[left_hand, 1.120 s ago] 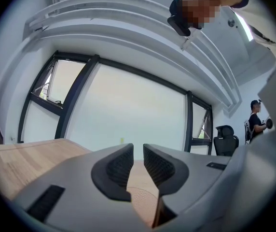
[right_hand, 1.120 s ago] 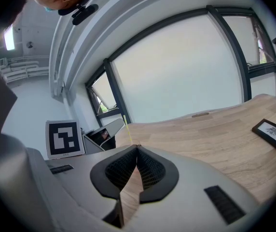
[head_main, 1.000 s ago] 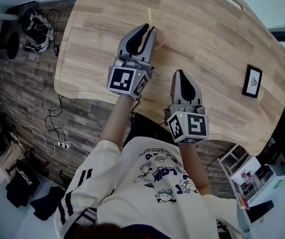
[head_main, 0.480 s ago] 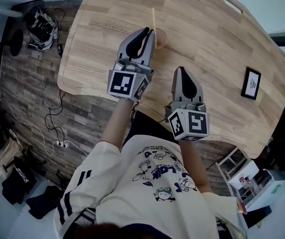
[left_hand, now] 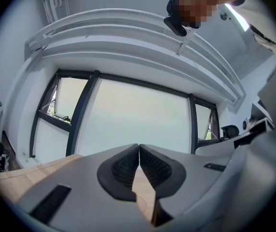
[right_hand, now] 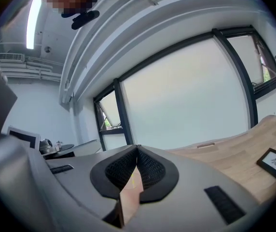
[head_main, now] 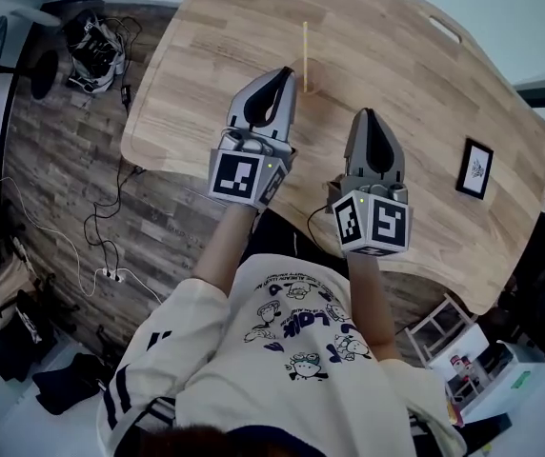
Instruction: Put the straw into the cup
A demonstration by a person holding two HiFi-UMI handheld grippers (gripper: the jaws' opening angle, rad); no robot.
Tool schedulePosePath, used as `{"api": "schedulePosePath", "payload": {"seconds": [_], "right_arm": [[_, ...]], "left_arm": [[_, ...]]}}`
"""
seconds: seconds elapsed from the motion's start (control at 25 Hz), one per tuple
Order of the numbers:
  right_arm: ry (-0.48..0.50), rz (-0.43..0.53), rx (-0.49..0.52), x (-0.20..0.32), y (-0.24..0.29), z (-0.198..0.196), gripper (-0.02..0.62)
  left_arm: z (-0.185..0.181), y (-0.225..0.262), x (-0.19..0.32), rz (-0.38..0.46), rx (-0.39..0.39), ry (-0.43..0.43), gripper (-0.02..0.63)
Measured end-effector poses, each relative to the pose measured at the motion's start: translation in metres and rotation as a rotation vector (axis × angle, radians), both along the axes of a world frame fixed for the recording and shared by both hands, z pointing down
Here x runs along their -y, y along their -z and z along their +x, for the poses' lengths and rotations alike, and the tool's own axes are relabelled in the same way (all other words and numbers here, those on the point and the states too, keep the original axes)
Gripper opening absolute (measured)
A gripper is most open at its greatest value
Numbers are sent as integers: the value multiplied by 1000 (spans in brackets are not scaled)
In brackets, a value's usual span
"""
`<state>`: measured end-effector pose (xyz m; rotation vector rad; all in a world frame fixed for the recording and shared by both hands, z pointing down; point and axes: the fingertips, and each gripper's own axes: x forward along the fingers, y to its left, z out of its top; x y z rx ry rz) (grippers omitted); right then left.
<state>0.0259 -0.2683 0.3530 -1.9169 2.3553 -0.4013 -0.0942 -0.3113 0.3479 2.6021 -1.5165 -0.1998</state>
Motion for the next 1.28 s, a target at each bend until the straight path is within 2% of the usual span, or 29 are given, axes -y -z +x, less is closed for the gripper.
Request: {"api": "schedulePosePath", "payload": {"seconds": [0.36, 0.72, 1.28], "right_arm": [[25, 61, 3, 3, 23, -6, -5], [66, 62, -26, 3, 21, -21, -6], [55, 61, -54, 2, 18, -18, -6]], "left_arm": [[-3, 26, -19, 32, 13, 28, 37], [-15, 33, -27, 36, 15, 64, 35], [-8, 28, -32, 25, 35, 65, 37]]}}
